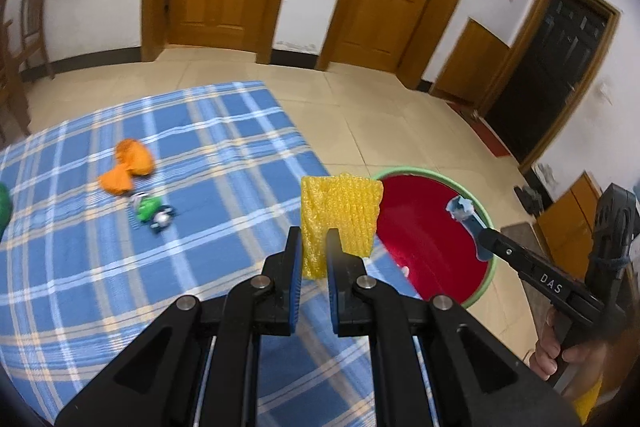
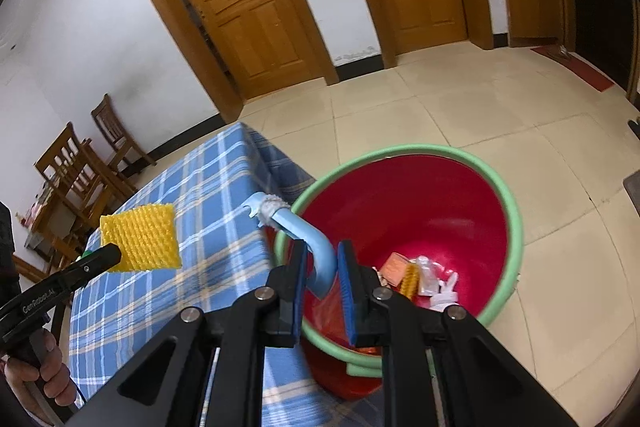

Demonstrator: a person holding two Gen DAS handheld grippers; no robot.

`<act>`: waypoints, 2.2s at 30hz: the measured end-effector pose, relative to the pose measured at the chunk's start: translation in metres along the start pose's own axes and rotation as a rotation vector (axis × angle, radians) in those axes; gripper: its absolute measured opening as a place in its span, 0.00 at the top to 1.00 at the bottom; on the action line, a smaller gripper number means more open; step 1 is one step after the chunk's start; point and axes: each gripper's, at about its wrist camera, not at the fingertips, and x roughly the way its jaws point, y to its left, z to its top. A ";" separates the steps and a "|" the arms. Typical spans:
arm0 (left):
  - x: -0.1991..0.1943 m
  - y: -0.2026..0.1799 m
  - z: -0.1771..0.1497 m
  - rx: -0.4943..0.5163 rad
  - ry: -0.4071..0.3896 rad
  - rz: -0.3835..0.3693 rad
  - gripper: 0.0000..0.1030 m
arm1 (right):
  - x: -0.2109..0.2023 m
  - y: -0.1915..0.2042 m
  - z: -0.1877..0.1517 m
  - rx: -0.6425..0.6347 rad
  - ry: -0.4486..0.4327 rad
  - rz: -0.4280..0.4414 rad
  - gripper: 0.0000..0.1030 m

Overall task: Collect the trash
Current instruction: 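Carry the foam net and blue toy over the red basin and open both tools, then move both tools back over the table toward the orange bag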

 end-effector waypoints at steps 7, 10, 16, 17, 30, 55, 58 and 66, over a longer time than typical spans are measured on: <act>0.027 -0.035 0.002 0.079 0.052 -0.027 0.90 | -0.002 -0.023 -0.002 0.057 0.000 -0.027 0.83; 0.041 -0.049 0.001 0.111 0.076 -0.036 0.90 | -0.001 -0.033 -0.004 0.084 0.005 -0.036 0.83; 0.068 -0.077 -0.005 0.173 0.129 -0.056 0.90 | 0.002 -0.052 -0.007 0.130 0.015 -0.060 0.83; 0.072 -0.080 -0.005 0.180 0.136 -0.058 0.90 | 0.004 -0.054 -0.006 0.138 0.018 -0.063 0.82; 0.094 -0.102 -0.008 0.225 0.176 -0.064 0.63 | 0.013 -0.073 -0.010 0.200 0.036 -0.067 0.71; 0.062 -0.015 0.022 0.100 0.080 0.117 0.38 | 0.016 -0.027 -0.004 0.121 0.050 -0.031 0.29; 0.057 0.002 0.025 0.082 0.067 0.149 0.38 | 0.018 -0.015 -0.003 0.103 0.053 -0.021 0.26; 0.045 0.050 0.033 0.011 0.040 0.215 0.38 | 0.029 0.024 0.004 0.041 0.070 0.002 0.25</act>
